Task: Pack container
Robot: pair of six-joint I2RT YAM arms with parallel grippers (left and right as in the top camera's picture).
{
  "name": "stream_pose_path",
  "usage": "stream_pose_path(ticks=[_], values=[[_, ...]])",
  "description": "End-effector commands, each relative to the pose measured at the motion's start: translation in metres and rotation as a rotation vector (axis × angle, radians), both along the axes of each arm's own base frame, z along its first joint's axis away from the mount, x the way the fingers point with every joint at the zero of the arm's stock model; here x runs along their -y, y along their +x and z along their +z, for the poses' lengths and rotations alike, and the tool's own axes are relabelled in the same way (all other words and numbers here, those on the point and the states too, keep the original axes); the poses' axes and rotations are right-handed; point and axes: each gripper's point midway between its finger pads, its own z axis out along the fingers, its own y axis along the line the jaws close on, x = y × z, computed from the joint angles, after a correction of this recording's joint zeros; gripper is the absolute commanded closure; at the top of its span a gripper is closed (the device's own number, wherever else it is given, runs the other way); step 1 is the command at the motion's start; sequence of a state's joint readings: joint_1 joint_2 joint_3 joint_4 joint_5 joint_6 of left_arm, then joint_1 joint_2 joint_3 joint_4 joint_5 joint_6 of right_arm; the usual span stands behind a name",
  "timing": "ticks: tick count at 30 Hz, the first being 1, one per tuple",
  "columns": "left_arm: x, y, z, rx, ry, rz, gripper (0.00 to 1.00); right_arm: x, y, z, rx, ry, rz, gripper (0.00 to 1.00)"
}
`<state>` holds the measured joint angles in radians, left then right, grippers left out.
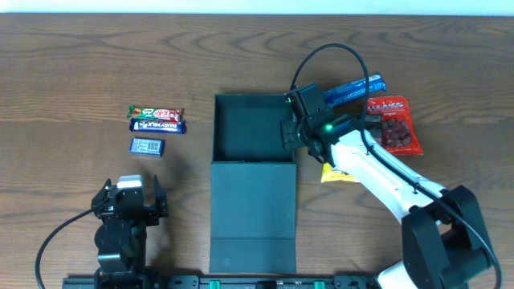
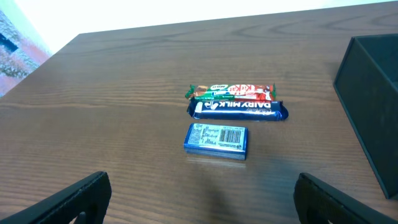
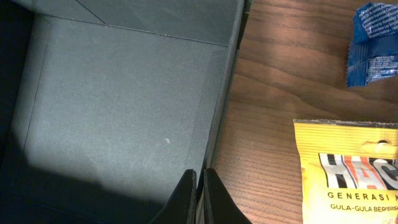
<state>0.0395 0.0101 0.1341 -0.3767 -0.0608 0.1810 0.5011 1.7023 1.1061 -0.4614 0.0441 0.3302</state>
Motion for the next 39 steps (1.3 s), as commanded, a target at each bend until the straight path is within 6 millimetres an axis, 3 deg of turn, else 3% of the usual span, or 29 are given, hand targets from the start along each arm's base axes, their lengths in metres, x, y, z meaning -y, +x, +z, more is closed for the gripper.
stream_pose_path(ticks=[1, 10, 21, 25, 32, 39], values=[[-0.004, -0.001, -0.010, -0.022, 0.011, 0.021, 0.05, -0.009, 0.001, -0.006, -0.019, 0.012, -0.025, 0.93], [-0.004, -0.001, -0.010, -0.021, 0.011, 0.020, 0.05, -0.010, 0.008, -0.017, -0.019, 0.010, -0.042, 0.99], [-0.004, -0.001, -0.010, -0.021, 0.011, 0.020, 0.05, 0.017, 0.055, 0.017, 0.102, 0.050, -0.240, 0.99], [-0.004, -0.001, -0.010, -0.021, 0.011, 0.020, 0.05, 0.018, 0.069, 0.026, 0.128, 0.058, -0.262, 0.99], [-0.004, -0.001, -0.010, -0.021, 0.011, 0.020, 0.05, 0.013, 0.084, 0.008, 0.047, 0.031, -0.294, 0.99], [-0.004, -0.001, -0.010, -0.021, 0.011, 0.021, 0.05, 0.018, 0.090, 0.007, 0.040, 0.035, -0.330, 0.99]])
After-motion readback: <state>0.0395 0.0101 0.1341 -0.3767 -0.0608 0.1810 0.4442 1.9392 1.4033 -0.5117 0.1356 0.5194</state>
